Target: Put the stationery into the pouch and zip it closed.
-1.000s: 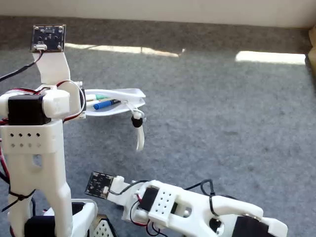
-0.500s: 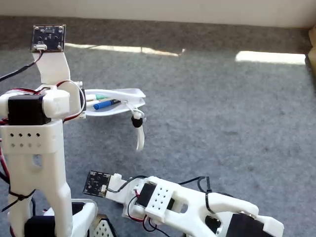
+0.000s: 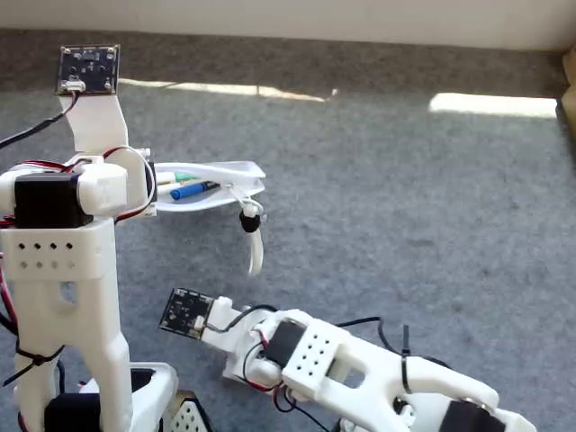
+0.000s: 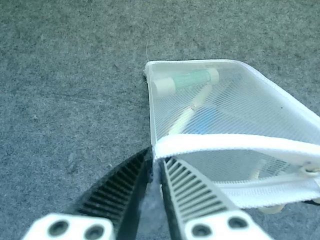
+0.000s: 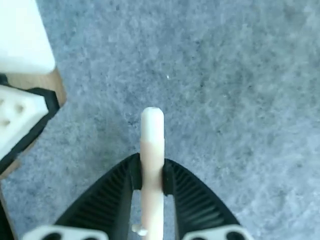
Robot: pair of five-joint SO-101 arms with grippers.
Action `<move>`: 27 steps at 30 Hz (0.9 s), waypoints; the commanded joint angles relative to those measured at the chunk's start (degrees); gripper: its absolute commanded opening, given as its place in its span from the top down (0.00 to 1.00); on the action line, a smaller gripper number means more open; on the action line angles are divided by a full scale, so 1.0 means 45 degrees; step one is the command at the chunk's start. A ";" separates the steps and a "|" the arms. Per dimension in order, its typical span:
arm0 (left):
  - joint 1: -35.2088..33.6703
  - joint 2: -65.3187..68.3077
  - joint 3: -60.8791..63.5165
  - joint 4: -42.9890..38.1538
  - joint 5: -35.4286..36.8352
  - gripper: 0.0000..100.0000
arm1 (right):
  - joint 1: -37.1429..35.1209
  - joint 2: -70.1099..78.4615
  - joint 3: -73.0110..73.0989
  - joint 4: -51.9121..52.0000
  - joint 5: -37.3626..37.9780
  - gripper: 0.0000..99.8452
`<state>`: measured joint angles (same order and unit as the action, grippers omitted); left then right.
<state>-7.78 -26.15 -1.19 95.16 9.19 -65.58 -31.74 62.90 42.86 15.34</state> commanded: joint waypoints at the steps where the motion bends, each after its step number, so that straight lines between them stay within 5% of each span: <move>1: -0.0205 -0.0303 -0.0049 -0.0215 0.0117 0.99 | 0.0342 -0.1319 0.0166 0.0010 0.0117 1.00; 27: -0.0205 -0.0303 -0.0049 -0.0254 0.0117 0.99 | 0.1006 -1.0559 0.2452 0.0010 0.0098 1.00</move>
<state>-7.78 -26.15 -1.19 95.16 9.19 -61.89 -74.20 74.15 42.95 15.34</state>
